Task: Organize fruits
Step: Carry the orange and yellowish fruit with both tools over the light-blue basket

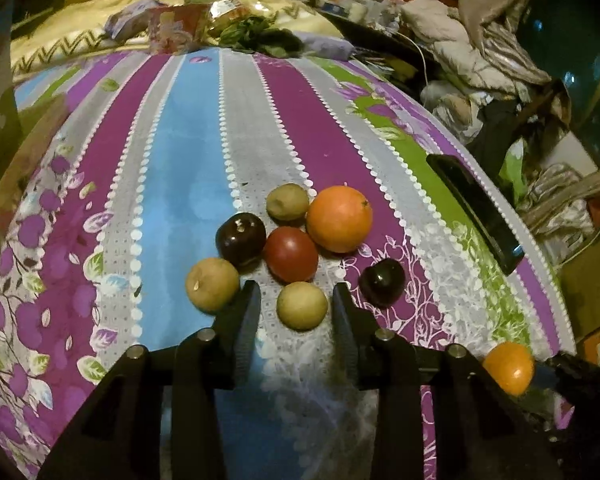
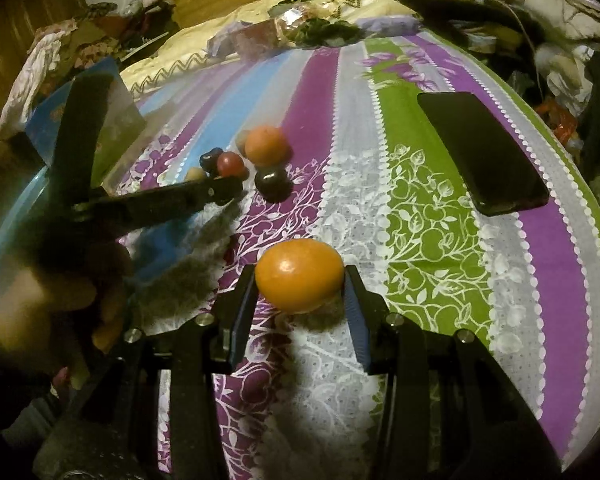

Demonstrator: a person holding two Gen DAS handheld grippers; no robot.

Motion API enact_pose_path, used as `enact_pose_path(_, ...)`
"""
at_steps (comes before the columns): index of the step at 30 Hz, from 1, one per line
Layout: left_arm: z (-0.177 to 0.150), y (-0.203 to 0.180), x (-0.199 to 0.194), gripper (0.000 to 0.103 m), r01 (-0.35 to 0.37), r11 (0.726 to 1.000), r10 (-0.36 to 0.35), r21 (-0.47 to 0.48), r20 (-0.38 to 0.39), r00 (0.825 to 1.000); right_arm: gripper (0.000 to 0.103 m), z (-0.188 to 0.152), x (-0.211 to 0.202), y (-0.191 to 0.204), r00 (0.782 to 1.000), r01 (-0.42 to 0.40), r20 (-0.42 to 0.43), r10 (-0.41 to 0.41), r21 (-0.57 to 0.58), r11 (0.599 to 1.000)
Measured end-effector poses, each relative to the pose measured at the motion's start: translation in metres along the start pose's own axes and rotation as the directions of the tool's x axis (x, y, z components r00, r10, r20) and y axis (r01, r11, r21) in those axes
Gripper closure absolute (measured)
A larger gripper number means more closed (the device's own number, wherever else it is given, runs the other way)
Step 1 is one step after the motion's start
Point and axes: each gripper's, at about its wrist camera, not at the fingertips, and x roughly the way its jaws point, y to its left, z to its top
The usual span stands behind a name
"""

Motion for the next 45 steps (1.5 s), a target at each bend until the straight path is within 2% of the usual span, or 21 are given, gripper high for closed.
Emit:
enact_pose_path(6,-0.002,-0.005,-0.016,0.078,-0.023,1.0,0.023,0.01,0.015,1.0,0.06,0.007,-0.014,-0.001,0.999,0.028,0.031,-0.029,0.016,0.999)
enact_pose_path(12,-0.003,-0.014,-0.089,0.078,-0.138,0.989,0.135,0.051,0.058,0.989,0.06,0.029,-0.04,0.01,0.992,0.101,0.072,-0.101,0.007,0.995)
enact_pose_path(19,0.0,0.013,-0.176,0.078,-0.221,0.975,0.221,-0.013,0.087,0.971,0.06,0.057,-0.067,0.038,0.991,0.085,0.104,-0.085,-0.001,0.996)
enact_pose_path(21,0.001,0.023,-0.197,0.078,-0.255,0.967,0.256,-0.029,0.104,0.961,0.06,0.064,-0.071,0.052,0.992,0.073,0.105,-0.072,-0.01,0.997)
enact_pose_path(28,0.003,0.078,-0.266,0.078,-0.299,0.94,0.319,-0.163,0.122,0.94,0.06,0.086,-0.08,0.115,0.993,0.019,0.115,-0.01,-0.083,0.996)
enact_pose_path(36,-0.01,0.137,-0.321,0.078,-0.33,0.904,0.376,-0.271,0.138,0.916,0.06,0.104,-0.074,0.198,0.993,-0.065,0.087,0.081,-0.176,0.982)
enact_pose_path(39,-0.019,0.162,-0.338,0.078,-0.342,0.886,0.397,-0.314,0.132,0.908,0.06,0.109,-0.069,0.231,0.992,-0.093,0.067,0.11,-0.221,0.971)
enact_pose_path(45,-0.044,0.216,-0.381,0.078,-0.375,0.834,0.458,-0.405,0.128,0.88,0.06,0.116,-0.056,0.302,0.984,-0.163,0.013,0.175,-0.302,0.939)
